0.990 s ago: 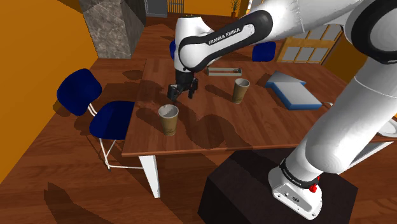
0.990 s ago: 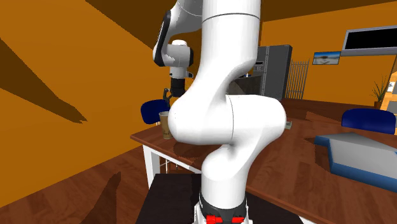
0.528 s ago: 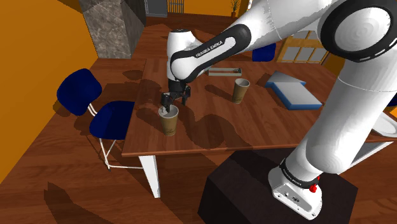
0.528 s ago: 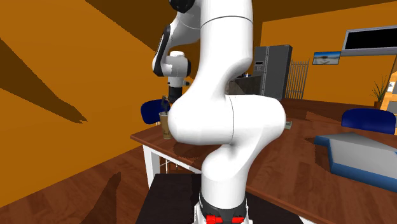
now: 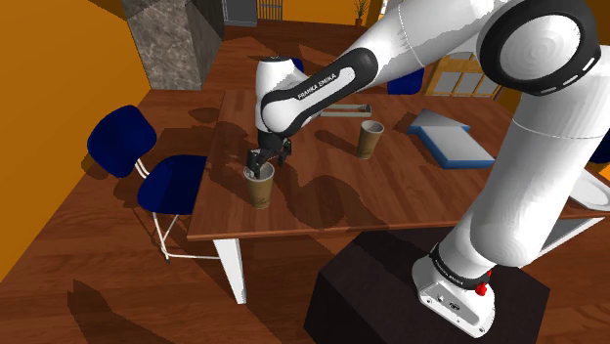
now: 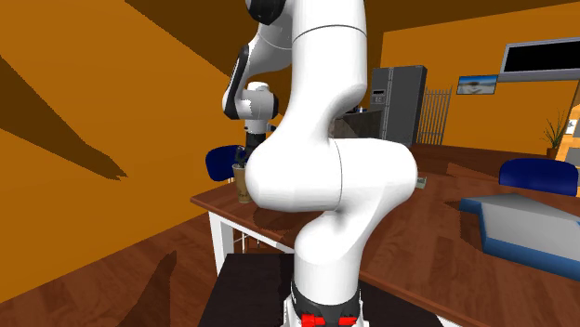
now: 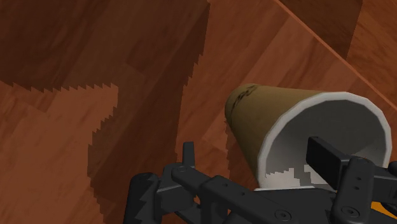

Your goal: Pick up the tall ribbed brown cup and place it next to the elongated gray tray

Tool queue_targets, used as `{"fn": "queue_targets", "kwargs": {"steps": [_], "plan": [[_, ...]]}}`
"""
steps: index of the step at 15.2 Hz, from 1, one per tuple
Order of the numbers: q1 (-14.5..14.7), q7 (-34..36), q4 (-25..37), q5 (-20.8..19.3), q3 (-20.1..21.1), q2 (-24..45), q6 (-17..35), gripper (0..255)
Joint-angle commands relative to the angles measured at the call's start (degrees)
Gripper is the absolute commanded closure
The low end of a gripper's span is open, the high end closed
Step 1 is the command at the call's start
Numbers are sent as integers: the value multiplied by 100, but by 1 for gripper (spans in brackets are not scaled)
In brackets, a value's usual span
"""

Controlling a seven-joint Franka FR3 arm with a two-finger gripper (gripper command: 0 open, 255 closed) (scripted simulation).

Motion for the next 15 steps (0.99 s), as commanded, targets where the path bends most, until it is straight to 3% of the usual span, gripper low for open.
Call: {"fn": "queue_targets", "kwargs": {"steps": [1,3,4,15], "plan": [[1,1,0,-1,0,3,4,0],[1,1,0,-1,0,3,3,0],[1,1,0,-1,0,3,3,255],[-8,-6,43,22,8,-92,-132,255]]}}
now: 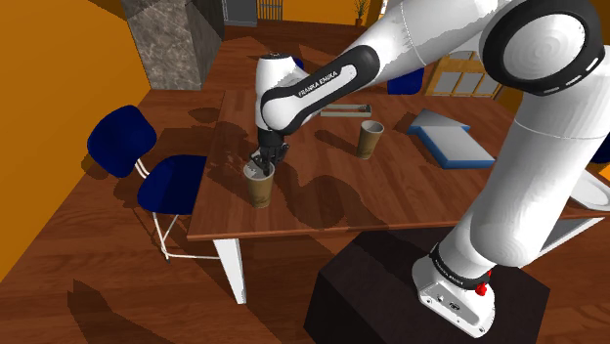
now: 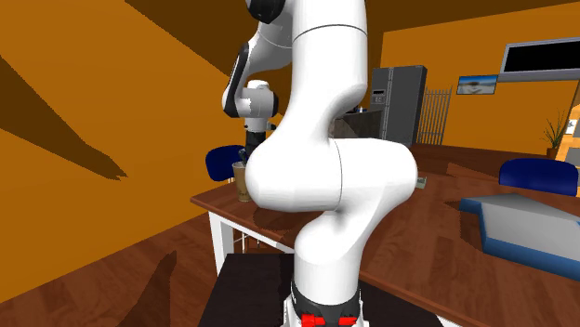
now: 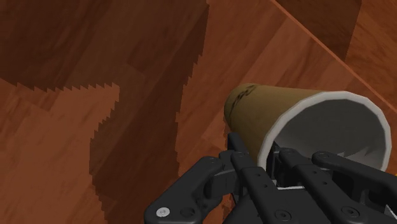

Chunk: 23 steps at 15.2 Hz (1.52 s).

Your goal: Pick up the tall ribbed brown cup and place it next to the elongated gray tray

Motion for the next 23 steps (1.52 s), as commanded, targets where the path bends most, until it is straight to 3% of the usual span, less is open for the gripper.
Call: {"fn": "queue_targets", "kwargs": {"steps": [1,23], "plan": [[-6,-4,52,18,6,-77,-125,255],[-62,-17,896,173,30,-817,-1691,255]]}}
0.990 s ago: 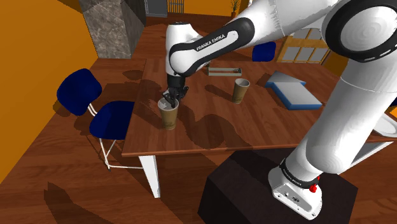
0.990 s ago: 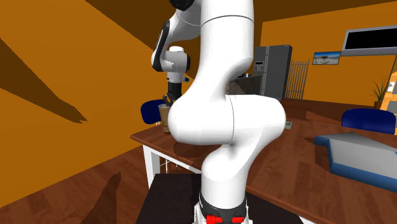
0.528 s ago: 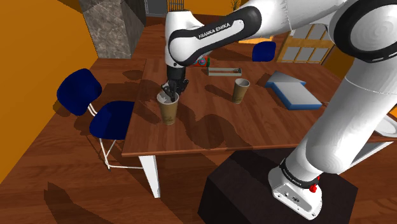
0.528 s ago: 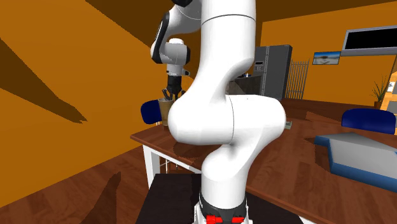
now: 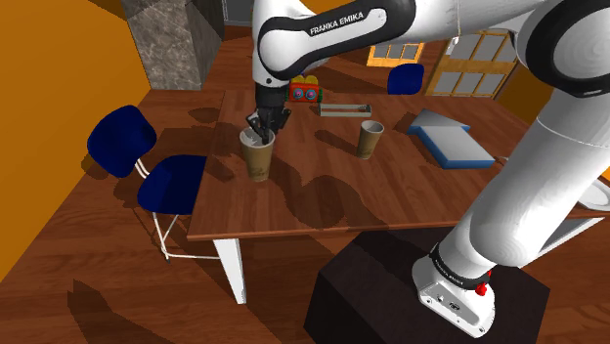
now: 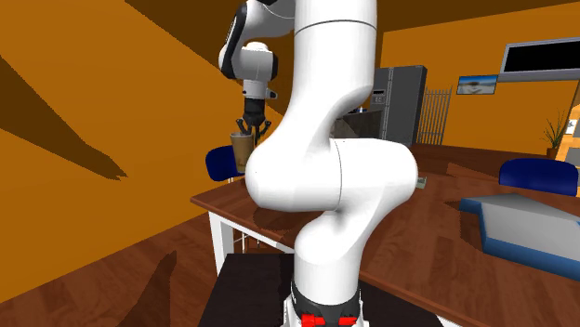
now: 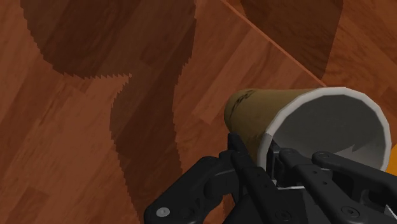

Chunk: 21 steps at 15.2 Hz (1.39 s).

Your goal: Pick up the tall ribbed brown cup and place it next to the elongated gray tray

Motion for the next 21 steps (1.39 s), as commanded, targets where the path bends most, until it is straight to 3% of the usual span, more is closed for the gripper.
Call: {"fn": "queue_targets", "kwargs": {"steps": [1,17,21], "plan": [[0,9,107,4,1,-33,-138,255],[-14,69,1118,19,-4,-200,-1309,255],[-297,-487,801,74,-256,-368,-1201,255]]}}
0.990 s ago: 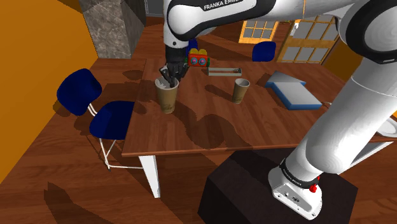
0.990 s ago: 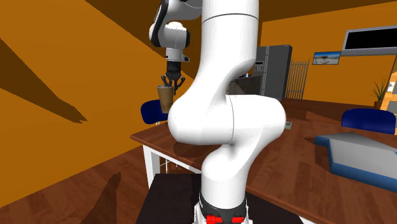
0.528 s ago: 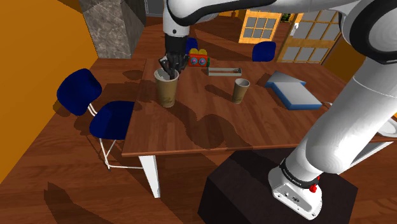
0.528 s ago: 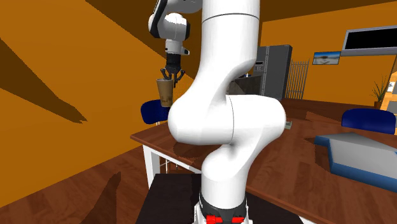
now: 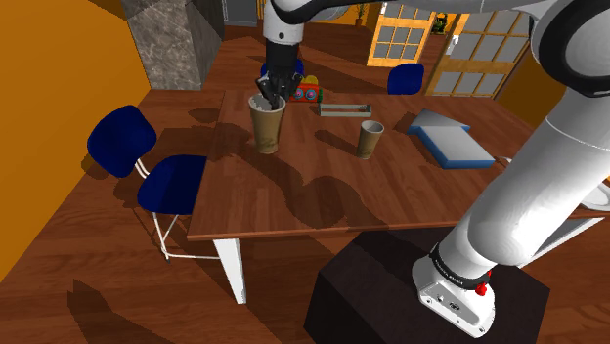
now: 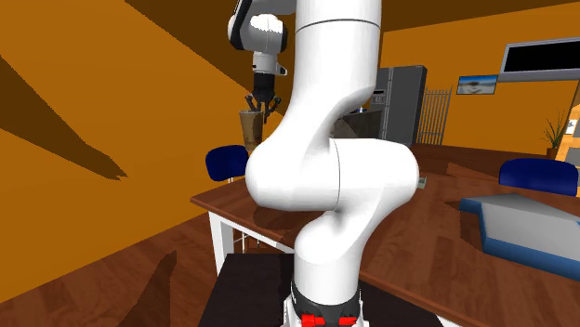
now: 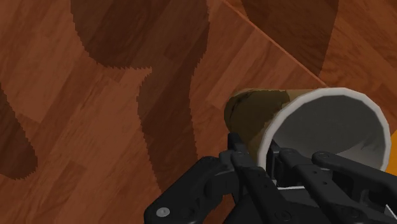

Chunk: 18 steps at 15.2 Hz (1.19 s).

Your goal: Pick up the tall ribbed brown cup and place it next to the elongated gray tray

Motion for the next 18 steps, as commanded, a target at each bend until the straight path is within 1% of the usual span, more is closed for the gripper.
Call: {"fn": "queue_targets", "kwargs": {"steps": [1,5,10,18], "plan": [[-139,-280,-142,24,-127,-85,39,255],[-410,-822,-319,38,-385,-137,120,255],[-743,-1483,-389,29,-708,-75,195,255],[-1277,-2505,-151,11,-1192,301,249,255]]}}
